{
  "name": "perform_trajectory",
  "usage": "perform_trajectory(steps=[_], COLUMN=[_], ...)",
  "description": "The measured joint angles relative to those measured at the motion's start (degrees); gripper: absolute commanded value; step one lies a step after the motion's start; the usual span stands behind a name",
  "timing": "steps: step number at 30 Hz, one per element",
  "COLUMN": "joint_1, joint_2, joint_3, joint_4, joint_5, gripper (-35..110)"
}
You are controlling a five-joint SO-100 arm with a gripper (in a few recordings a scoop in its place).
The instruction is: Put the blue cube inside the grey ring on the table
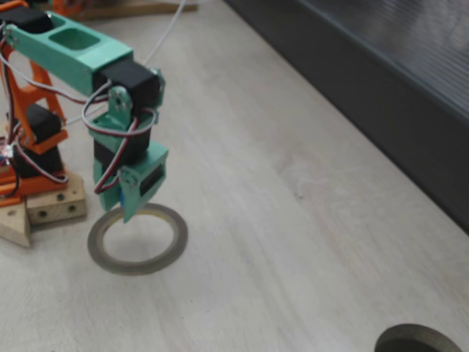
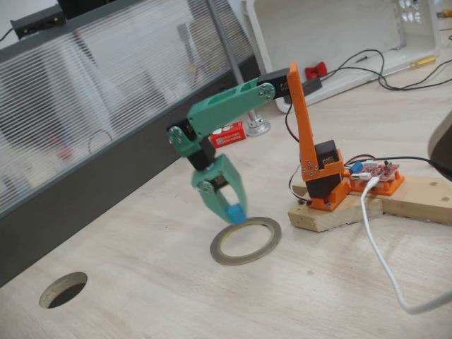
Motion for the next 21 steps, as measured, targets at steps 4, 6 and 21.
perform_trajectory(steps=[4, 6, 21], joint_1=[0.0, 0.0, 0.0], joint_2=[0.62, 0.7, 0.7], joint_3=[4.66, 5.19, 5.45], joint_4=[-1.58, -5.01, -15.82], joint_5=[0.0, 0.0, 0.0], gripper=[20, 20, 20])
